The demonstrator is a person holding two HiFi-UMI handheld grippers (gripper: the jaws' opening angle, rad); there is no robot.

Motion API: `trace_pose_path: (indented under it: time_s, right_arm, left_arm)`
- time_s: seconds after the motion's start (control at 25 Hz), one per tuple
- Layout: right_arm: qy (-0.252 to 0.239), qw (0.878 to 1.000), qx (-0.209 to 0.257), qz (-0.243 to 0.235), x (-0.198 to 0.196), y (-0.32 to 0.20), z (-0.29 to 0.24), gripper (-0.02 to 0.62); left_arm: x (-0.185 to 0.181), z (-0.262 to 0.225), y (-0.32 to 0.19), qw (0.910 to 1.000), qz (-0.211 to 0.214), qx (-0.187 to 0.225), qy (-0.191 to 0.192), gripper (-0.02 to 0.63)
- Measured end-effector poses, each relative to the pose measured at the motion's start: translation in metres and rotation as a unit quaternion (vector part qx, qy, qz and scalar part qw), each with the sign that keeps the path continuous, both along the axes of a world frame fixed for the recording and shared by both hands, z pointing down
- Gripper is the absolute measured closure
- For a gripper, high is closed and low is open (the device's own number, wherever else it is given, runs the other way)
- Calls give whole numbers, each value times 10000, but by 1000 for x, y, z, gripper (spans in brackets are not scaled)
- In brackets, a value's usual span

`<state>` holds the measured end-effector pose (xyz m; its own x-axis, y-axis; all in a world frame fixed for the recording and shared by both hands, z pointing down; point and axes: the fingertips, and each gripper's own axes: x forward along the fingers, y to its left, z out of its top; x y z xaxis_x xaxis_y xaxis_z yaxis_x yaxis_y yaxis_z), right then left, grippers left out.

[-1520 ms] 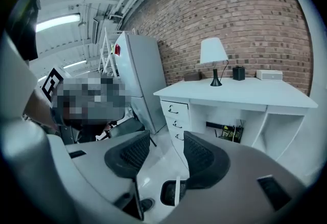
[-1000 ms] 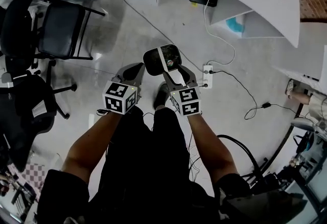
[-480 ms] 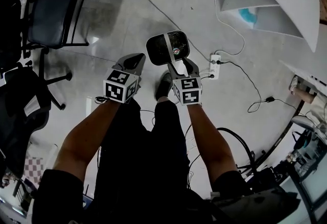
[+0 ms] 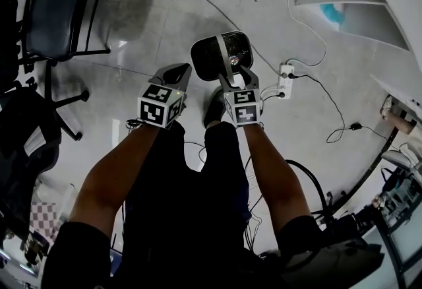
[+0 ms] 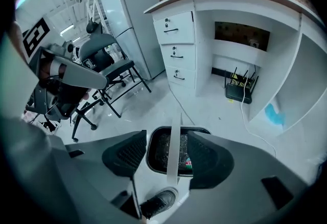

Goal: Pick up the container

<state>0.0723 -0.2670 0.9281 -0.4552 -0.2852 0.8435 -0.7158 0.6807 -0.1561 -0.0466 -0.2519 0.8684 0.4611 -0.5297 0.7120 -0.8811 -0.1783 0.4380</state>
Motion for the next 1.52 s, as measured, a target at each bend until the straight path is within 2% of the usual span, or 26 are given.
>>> trace_pose_path:
  time_s: [0.24, 0.6, 1.0, 1.08, 1.28, 1.52]
  right_arm:
    - [106, 9998, -42, 166, 1, -6, 44, 382]
    - [158, 9997, -92, 174, -7, -11, 93, 382]
    - [275, 9991, -152, 302, -9, -14, 119, 387]
    - [302, 9988, -140, 352, -9, -16, 120, 422]
    - [391, 9983, -65, 417, -9, -19, 118, 575]
    - [359, 9975, -280, 532, -11, -11, 118, 583]
  left_arm:
    - [2, 38, -6, 9999, -67, -66, 47, 600]
    - [-2, 90, -7, 9998, 7, -182, -16, 600]
    - [-4, 105, -2, 9998, 94, -181, 30, 600]
    - [-5, 106, 0, 9998, 121, -182, 30, 600]
    - [-12, 101, 4, 9998, 125, -167, 32, 601]
    - [-23, 85, 10, 9999, 29, -135, 32, 600]
